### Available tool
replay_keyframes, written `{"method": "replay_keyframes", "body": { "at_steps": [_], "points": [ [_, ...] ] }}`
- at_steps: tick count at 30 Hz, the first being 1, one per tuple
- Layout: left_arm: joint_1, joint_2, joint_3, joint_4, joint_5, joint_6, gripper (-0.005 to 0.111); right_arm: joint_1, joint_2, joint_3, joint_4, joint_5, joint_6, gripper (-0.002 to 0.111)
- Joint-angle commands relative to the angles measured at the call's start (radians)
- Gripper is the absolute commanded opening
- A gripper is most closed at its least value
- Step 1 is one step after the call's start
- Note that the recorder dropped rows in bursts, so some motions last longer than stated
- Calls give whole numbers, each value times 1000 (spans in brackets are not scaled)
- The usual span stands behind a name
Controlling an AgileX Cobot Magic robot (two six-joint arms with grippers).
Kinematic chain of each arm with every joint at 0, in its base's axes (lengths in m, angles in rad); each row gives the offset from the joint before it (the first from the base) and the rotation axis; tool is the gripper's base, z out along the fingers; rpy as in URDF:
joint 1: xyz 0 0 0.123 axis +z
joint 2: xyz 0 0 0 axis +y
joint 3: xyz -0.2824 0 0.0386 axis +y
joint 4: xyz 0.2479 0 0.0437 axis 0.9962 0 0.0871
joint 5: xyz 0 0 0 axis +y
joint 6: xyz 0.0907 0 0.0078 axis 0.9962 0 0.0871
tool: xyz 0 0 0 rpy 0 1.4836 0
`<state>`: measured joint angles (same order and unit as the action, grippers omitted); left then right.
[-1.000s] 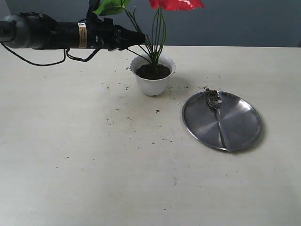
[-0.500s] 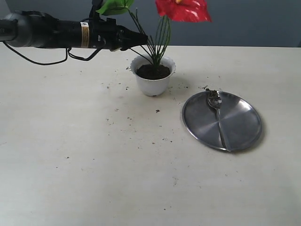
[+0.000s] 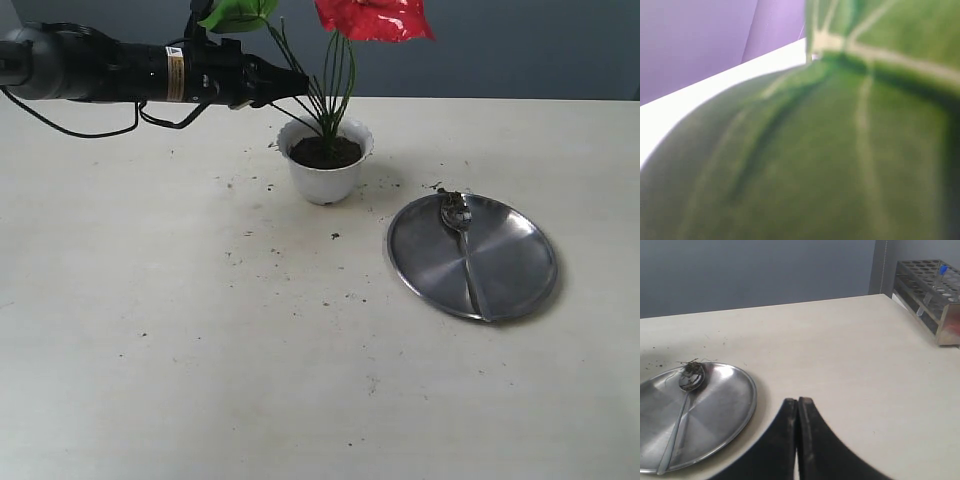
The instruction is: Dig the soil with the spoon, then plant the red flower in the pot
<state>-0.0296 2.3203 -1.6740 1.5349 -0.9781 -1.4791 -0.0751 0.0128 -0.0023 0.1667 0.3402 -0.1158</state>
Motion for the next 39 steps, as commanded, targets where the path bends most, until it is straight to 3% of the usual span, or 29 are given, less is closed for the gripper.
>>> {"method": "replay_keyframes", "body": {
  "at_steps": [1,11,20,34,39],
  "points": [
    [-8,30,18,121,37,-5,0,-4,-4,2,-1,-5,0,-1],
    [-8,30,18,124,42,-12,0,-4,-4,2,-1,-5,0,-1],
    [-8,30,18,115,-28,-6,30,-4,-4,2,-1,-5,0,-1],
    [-8,30,18,115,-47,-4,31,-4,-4,2,-1,-5,0,-1],
    [10,30,18,111,-83,-6,46,-4,-4,2,-1,-5,0,-1]
  ]
}}
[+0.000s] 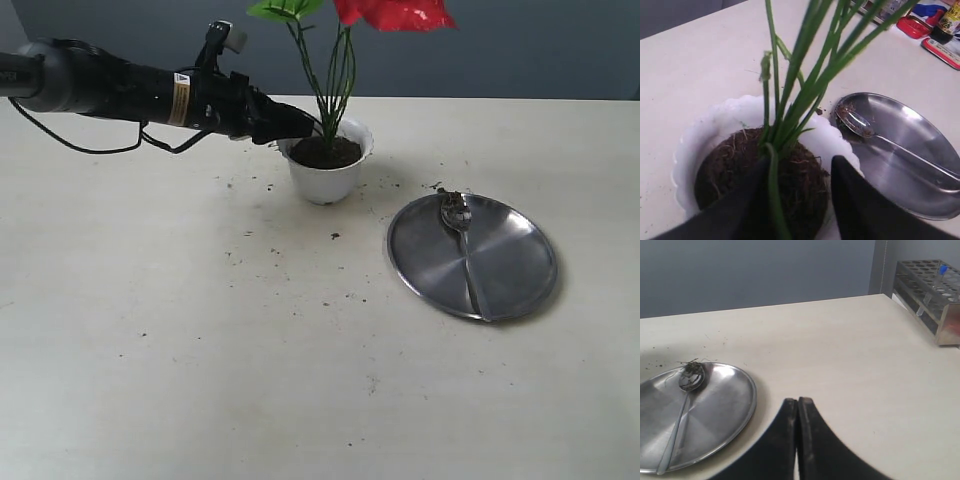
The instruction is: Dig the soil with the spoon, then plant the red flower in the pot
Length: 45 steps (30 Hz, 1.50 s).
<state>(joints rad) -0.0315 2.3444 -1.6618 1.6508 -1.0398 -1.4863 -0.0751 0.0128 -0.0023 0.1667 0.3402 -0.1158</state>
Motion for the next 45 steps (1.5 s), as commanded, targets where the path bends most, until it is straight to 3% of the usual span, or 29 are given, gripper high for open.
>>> {"method": "replay_keyframes", "body": {
  "at_steps": [1,7,34,45],
  "points": [
    [17,6,6,-4,-29,-2,50,-4,-4,2,-1,-5,0,-1],
    [64,6,6,-24,-155,-24,62,-4,-4,2,-1,-5,0,-1],
    [121,6,6,26,-181,-52,62,-4,-4,2,-1,-5,1,-1],
    [187,-23,6,47,-181,-119,62,-4,-4,2,-1,-5,1,-1]
  ]
}}
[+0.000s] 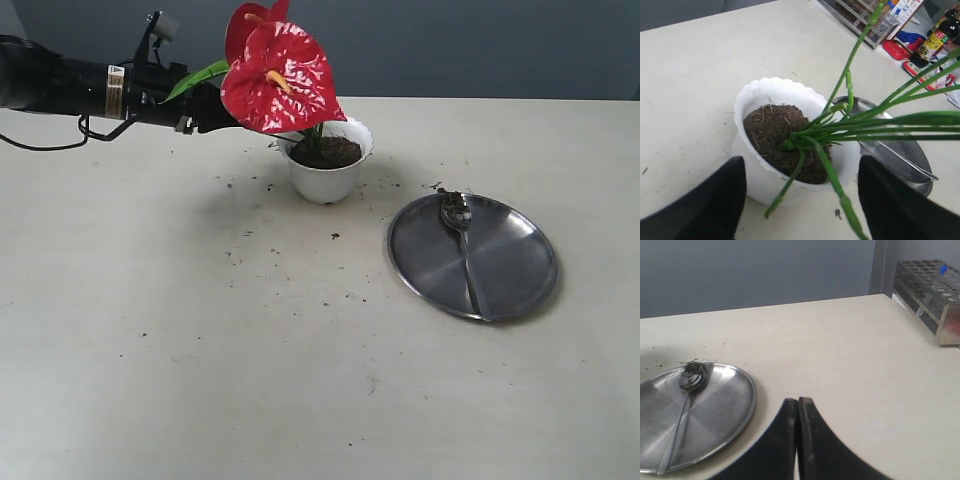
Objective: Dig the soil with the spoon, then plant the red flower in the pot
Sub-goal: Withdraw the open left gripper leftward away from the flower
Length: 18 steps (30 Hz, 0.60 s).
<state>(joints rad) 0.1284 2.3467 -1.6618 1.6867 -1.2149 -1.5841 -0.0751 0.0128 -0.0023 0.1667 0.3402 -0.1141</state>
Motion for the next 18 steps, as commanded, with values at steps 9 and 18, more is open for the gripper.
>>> {"method": "replay_keyframes", "body": {
  "at_steps": [9,18],
  "points": [
    [97,-75,6,58,-6,-58,52,-4,-4,2,-1,-5,0,-1],
    [149,-79,6,58,-6,-84,27,-4,-4,2,-1,-5,0,-1]
  ]
}}
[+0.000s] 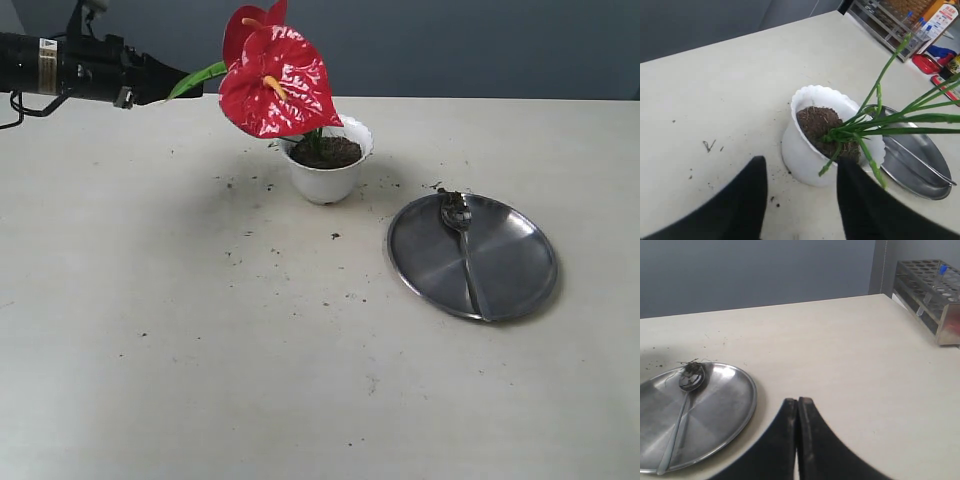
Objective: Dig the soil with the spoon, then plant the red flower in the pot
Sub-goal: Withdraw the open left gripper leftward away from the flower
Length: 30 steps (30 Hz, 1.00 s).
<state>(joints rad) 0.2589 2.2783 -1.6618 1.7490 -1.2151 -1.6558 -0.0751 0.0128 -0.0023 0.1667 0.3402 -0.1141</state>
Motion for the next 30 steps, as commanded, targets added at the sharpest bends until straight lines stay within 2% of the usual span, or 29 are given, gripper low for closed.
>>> {"method": "replay_keyframes", "body": {
  "at_steps": [1,7,10,13,15,21,30],
  "points": [
    [21,-11,6,-5,-6,-13,23,-4,-4,2,-1,-5,0,-1],
    [21,-51,6,-5,-6,-20,23,-4,-4,2,-1,-5,0,-1],
    [21,-96,6,-5,106,-50,20,-4,-4,2,-1,-5,0,-1],
    [21,-143,6,-5,190,-83,12,-4,-4,2,-1,-5,0,-1],
    [21,-175,6,-5,206,-96,0,-4,-4,2,-1,-5,0,-1],
    [21,-260,6,-5,235,-157,1,-4,-4,2,-1,-5,0,-1],
    [11,-444,6,-5,436,-244,1,-4,-4,2,-1,-5,0,-1]
  ]
}}
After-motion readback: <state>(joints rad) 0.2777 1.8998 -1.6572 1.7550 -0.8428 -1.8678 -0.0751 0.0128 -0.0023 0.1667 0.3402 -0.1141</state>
